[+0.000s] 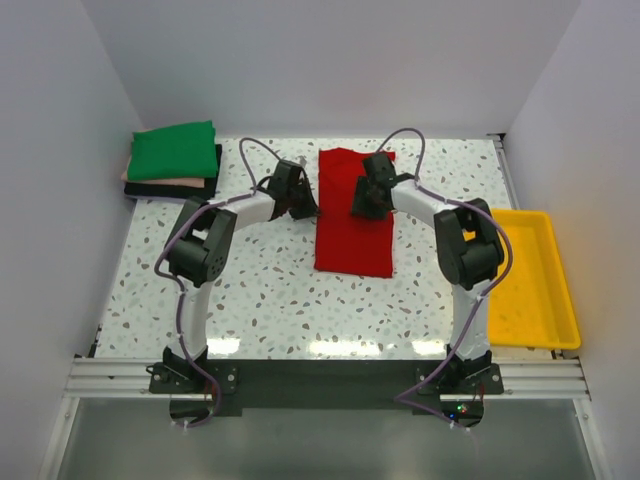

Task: Fold and stack the t-shirts
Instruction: Fold the tshirt

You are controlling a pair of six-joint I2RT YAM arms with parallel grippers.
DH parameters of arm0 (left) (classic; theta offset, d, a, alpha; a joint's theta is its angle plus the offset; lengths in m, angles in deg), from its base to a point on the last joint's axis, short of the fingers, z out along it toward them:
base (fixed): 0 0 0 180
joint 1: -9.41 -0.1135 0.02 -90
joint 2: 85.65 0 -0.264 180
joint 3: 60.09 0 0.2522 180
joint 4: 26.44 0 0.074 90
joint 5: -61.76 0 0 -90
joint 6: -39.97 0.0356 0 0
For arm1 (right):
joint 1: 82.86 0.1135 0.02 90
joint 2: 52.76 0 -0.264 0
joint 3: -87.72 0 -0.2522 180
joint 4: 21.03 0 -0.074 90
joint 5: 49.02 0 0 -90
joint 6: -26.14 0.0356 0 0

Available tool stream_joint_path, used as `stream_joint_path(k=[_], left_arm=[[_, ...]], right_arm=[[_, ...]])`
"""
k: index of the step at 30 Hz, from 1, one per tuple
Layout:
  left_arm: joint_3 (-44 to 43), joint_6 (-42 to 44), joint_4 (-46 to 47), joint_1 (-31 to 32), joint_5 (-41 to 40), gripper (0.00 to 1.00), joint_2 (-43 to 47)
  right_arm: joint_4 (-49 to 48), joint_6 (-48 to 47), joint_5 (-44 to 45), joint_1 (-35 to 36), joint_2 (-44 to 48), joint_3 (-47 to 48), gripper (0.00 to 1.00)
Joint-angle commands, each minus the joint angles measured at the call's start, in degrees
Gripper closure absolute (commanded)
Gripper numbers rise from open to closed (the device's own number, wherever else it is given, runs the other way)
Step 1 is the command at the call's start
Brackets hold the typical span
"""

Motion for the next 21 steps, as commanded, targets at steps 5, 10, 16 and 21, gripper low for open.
stream_joint_path(k=[5,10,16,21], left_arm=[[2.72,0.46,0.03,-0.36,-0.13,0.94,6.62],[8.42,-1.47,1.17,-0.89,-2.41,0.93,16.02],[19.49,-4.11,5.20,-0.97,-4.34,0.92,28.15],[30.04,-6.40,7.86,-0.97,-5.31,0.92,38.07]], right_arm=[[5.03,-3.05,8.57,2.19,-3.03,2.69,0.44],[4.42,-2.44,11.12,4.92,-2.78,-0.74,0.44],[3.01,-1.21,11.83,8.78,-0.75,-6.71,0.44],[1.26,0.55,11.84,13.17,2.31,-13.39,0.44]])
